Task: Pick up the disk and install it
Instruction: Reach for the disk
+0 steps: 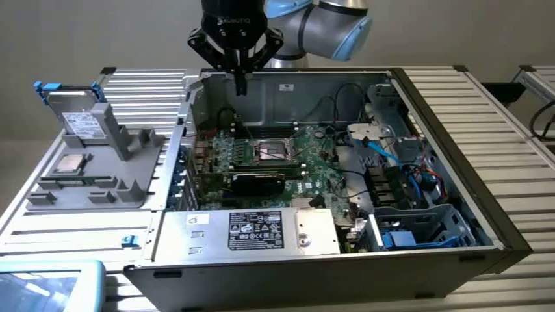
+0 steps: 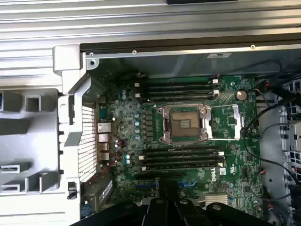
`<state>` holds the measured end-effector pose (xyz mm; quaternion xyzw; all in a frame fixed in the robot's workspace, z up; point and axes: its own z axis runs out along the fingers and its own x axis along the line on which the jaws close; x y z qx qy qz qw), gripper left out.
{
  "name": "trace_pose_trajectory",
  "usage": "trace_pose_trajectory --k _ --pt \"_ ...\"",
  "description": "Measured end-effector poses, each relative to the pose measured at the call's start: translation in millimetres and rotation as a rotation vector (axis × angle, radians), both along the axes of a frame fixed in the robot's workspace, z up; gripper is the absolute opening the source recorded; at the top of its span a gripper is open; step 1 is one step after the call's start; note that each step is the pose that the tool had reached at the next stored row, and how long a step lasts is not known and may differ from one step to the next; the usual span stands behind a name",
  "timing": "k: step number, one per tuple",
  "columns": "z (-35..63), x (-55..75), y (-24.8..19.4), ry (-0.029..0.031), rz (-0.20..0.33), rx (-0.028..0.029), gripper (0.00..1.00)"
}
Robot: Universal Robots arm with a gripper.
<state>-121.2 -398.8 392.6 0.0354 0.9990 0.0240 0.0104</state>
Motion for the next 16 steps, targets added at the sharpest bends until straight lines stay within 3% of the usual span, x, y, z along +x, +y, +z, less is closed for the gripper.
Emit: trace_pose_trajectory --k 13,16 --pt "0.0 -0.1 0.0 -0.0001 0.000 0.0001 0.11" --pt "0.0 -4.9 0.0 0.0001 0.000 -0.0001 0.11"
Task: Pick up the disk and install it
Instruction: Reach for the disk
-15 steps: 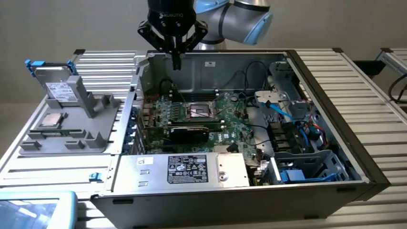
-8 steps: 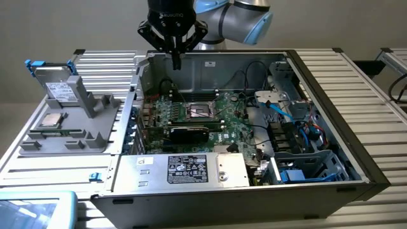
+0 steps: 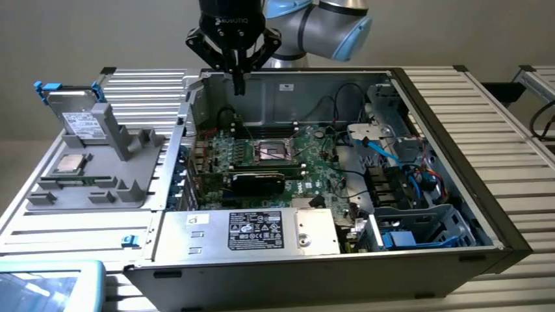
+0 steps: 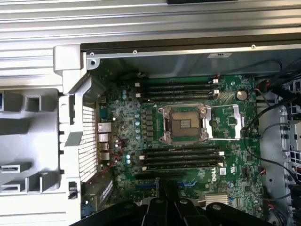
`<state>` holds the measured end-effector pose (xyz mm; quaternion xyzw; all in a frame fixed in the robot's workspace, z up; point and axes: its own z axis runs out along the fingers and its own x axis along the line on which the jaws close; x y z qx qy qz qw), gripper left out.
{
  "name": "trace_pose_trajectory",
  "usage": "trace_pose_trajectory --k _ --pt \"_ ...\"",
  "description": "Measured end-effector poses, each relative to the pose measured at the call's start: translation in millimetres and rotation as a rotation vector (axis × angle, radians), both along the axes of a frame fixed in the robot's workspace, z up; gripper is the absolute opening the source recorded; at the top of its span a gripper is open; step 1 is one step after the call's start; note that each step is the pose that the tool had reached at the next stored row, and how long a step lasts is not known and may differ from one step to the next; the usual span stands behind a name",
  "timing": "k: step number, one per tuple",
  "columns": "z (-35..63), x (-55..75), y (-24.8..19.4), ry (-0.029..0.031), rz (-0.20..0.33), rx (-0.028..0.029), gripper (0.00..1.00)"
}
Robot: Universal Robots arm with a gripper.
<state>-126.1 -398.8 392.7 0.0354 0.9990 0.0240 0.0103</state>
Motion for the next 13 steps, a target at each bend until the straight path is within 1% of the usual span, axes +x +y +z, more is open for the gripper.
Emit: trace_pose_trajectory --k 13 --pt "-0.4 -58.0 0.0 -0.0001 0.000 0.0001 0.11"
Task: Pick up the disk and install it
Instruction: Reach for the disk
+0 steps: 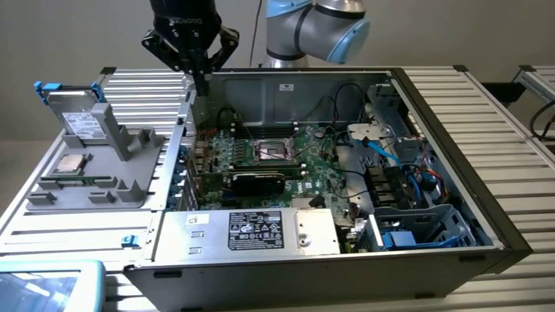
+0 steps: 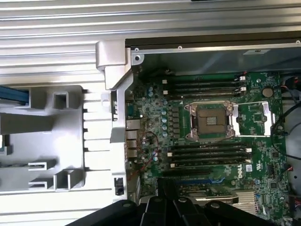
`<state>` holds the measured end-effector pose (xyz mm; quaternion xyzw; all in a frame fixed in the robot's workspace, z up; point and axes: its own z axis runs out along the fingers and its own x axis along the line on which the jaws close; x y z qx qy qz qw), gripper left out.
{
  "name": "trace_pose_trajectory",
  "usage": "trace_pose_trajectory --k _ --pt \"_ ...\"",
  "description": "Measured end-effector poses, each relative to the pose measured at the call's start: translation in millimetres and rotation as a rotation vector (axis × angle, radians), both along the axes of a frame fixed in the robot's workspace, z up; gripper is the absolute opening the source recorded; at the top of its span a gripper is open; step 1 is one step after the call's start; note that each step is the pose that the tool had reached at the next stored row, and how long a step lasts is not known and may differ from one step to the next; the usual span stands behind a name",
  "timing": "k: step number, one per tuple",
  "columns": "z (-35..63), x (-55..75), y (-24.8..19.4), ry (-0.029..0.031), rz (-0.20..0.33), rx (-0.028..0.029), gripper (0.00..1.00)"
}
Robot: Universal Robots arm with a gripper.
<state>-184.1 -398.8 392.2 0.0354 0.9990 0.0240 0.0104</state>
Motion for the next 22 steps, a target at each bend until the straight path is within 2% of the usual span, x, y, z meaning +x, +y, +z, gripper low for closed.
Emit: trace_pose_trajectory --k 17,20,22 --pt "-1.5 -77.0 0.2 0.0000 0.000 -0.0002 0.11" --pt "-2.1 -90.7 1.8 0.0000 0.000 -0.0018 0.11" --pt "-2.8 -98.2 4.6 0.0000 0.000 -0.0049 0.11"
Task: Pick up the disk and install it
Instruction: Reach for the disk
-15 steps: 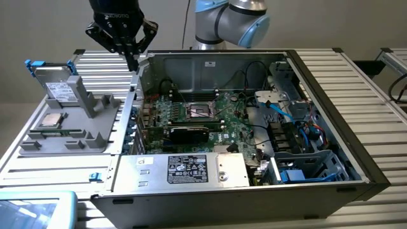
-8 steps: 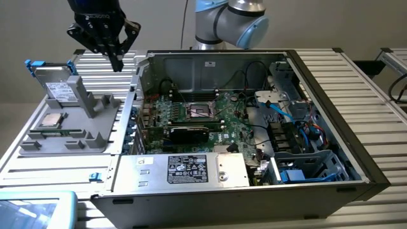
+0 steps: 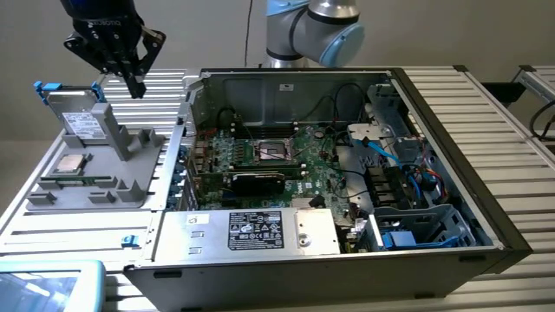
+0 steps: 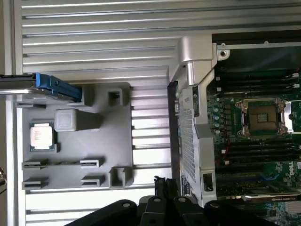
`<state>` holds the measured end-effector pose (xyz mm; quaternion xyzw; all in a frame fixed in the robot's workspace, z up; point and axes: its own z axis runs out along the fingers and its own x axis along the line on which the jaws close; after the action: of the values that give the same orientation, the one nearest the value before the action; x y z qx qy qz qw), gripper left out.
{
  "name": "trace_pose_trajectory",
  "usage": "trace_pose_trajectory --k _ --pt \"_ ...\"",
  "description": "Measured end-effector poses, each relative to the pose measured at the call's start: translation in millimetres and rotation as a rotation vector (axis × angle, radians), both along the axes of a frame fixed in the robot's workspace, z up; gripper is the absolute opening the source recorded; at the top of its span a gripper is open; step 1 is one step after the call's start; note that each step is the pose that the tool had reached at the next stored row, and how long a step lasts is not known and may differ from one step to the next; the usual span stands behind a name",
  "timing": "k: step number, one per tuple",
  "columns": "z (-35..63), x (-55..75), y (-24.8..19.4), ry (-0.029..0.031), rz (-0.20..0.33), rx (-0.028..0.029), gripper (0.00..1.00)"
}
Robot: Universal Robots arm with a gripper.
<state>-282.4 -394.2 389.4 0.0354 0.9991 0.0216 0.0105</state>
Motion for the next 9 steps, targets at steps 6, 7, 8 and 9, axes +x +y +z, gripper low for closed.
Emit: trace_pose_trajectory --k 6,7,8,9 --pt "-2.2 -11.4 15.2 0.0001 0.000 -0.0215 0.11" --pt "-2.4 -13.9 17.3 0.0000 0.000 -0.0236 0.11" --pt "-2.5 -17.1 18.9 0.0000 0.000 -0.0251 0.11" --pt "-2.5 -20.8 19.9 0.0002 0.000 -0.0259 0.11"
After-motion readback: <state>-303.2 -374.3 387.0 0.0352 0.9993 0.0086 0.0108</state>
